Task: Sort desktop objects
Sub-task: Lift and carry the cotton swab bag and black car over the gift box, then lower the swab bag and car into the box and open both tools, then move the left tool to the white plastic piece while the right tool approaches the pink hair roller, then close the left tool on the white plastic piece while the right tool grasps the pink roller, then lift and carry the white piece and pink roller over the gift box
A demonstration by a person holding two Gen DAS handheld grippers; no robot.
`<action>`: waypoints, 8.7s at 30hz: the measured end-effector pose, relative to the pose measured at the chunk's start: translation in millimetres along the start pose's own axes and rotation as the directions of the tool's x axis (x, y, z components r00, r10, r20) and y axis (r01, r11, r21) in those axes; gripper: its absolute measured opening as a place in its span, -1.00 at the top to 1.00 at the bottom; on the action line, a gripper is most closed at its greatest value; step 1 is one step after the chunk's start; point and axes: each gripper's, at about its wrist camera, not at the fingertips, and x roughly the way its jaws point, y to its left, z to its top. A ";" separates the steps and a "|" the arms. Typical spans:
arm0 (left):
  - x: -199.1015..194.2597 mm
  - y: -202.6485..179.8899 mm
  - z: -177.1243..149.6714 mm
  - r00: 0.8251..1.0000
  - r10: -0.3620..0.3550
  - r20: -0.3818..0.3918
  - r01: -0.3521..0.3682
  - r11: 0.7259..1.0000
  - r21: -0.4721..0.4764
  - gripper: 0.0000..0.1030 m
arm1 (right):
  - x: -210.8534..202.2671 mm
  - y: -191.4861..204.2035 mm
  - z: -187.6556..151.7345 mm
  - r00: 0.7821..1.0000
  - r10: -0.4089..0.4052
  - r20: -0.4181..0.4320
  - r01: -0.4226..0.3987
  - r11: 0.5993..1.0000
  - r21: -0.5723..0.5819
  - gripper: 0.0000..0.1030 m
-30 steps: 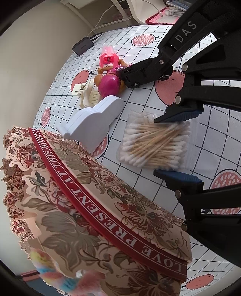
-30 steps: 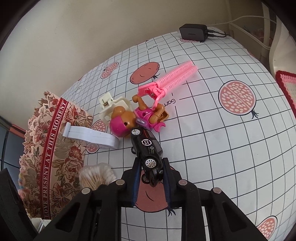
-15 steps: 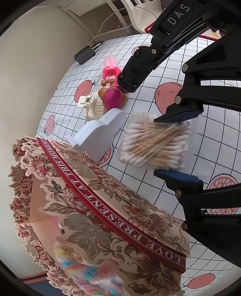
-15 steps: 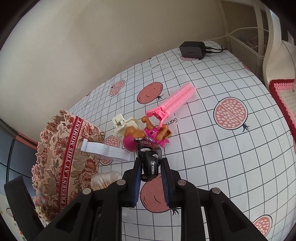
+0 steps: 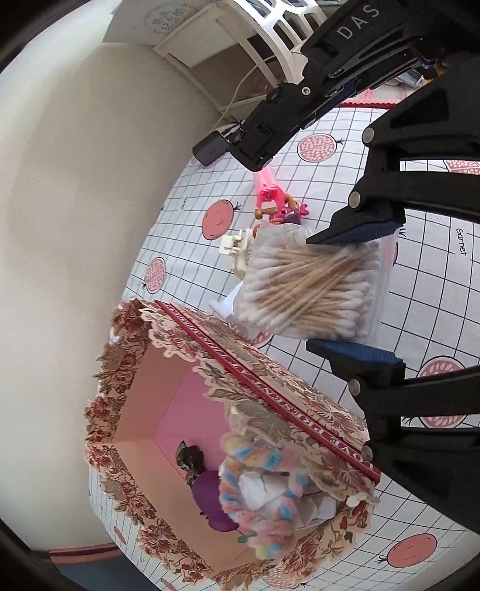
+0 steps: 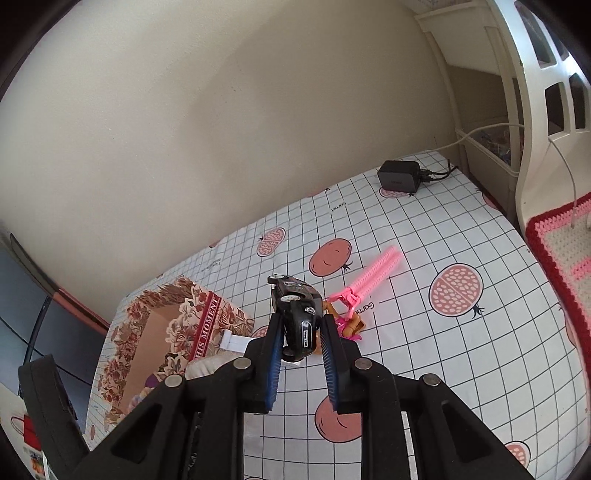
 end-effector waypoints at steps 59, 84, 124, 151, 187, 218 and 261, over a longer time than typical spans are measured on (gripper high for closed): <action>-104.2 144.9 47.9 0.934 0.142 0.329 -0.011 0.930 -0.368 0.04 | 3.0 140.6 -57.4 0.949 0.308 -0.063 -0.313 0.909 -0.275 0.58; -77.4 174.7 40.9 0.950 0.164 0.266 -0.035 0.902 -0.431 0.04 | 34.2 150.3 -80.4 0.950 0.270 -0.154 -0.305 0.906 -0.294 0.52; -78.6 118.5 50.4 0.952 0.181 0.248 -0.097 0.944 -0.315 -0.28 | 18.3 75.5 -31.0 0.975 0.222 -0.011 -0.222 0.971 -0.091 0.35; 2.3 -38.1 36.5 0.998 -0.052 0.027 0.053 0.998 -0.034 -0.28 | 6.5 -63.9 11.8 0.999 0.035 0.023 -0.039 0.984 0.172 0.34; 102.6 -2.2 50.1 0.997 0.068 -0.035 -0.073 0.979 -0.188 -0.17 | 111.2 -103.2 26.4 0.983 0.161 -0.093 -0.110 0.908 0.405 -0.02; 120.0 3.6 37.6 0.988 0.110 -0.104 -0.118 0.990 -0.077 0.49 | 180.2 -45.0 60.0 0.935 -0.176 -0.308 0.179 0.984 -0.018 0.11; 80.9 -18.8 -29.2 0.968 0.182 -0.172 -0.144 0.966 0.214 0.60 | 34.7 -87.4 -17.6 0.973 -0.038 -0.228 0.108 0.948 0.300 0.44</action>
